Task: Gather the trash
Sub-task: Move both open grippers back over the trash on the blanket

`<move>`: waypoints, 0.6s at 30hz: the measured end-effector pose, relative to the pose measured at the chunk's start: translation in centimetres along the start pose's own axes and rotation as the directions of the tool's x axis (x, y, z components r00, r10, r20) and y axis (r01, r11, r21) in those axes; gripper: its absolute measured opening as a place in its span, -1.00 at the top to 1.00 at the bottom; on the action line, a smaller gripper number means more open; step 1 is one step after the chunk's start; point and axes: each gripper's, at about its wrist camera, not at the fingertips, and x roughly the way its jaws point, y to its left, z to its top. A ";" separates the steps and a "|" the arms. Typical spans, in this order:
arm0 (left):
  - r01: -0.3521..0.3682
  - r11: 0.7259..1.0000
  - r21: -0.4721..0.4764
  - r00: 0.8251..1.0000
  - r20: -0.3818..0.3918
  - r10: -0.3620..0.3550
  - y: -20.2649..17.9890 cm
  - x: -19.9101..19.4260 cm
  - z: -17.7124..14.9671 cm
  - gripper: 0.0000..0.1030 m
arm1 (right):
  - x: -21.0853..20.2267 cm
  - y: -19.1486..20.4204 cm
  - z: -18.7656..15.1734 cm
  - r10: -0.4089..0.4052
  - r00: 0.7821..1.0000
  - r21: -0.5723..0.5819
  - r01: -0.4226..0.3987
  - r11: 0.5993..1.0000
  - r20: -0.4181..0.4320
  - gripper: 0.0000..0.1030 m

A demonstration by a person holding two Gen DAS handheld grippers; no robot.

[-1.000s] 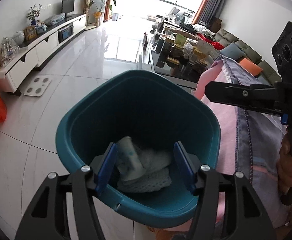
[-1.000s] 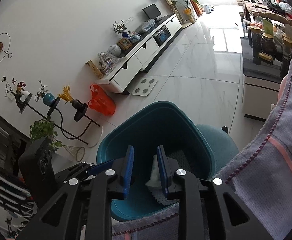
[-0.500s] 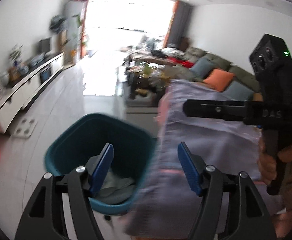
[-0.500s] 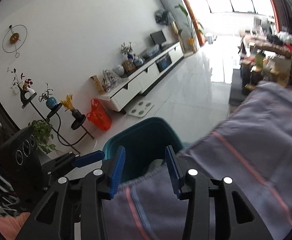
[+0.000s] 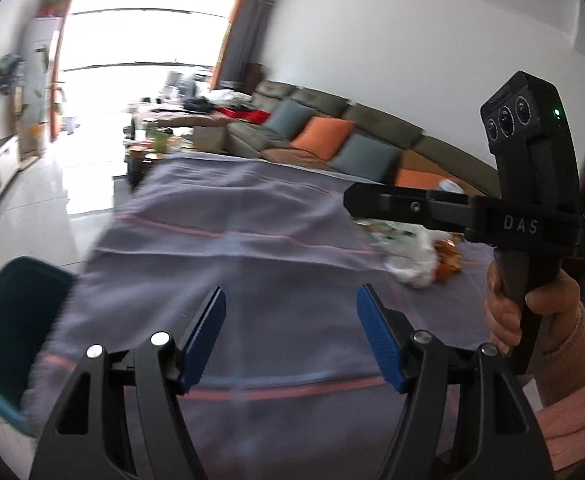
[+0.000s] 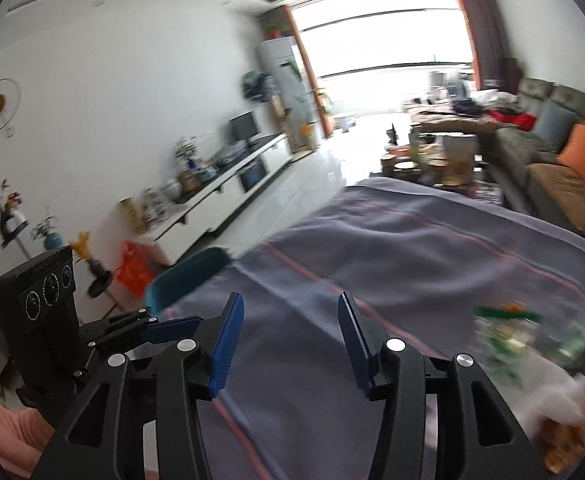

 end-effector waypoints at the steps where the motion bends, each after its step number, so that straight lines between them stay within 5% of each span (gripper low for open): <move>1: 0.017 1.000 0.009 1.000 -0.009 -0.016 -0.7 0.7 0.1 -0.34 | -0.8 -0.7 -0.3 -0.031 0.999 0.007 0.031 0.999 0.010 0.03; 9: 0.137 0.989 0.054 0.988 -0.080 -0.132 -6.0 5.2 0.1 -0.33 | -6.0 -6.2 -3.1 -0.232 0.971 0.096 0.227 0.969 0.052 0.00; 18: 0.190 0.976 0.102 0.974 -0.143 -0.175 -9.6 8.7 1.1 -0.34 | -8.4 -10.8 -4.5 -0.307 0.949 0.191 0.288 0.938 0.074 -0.01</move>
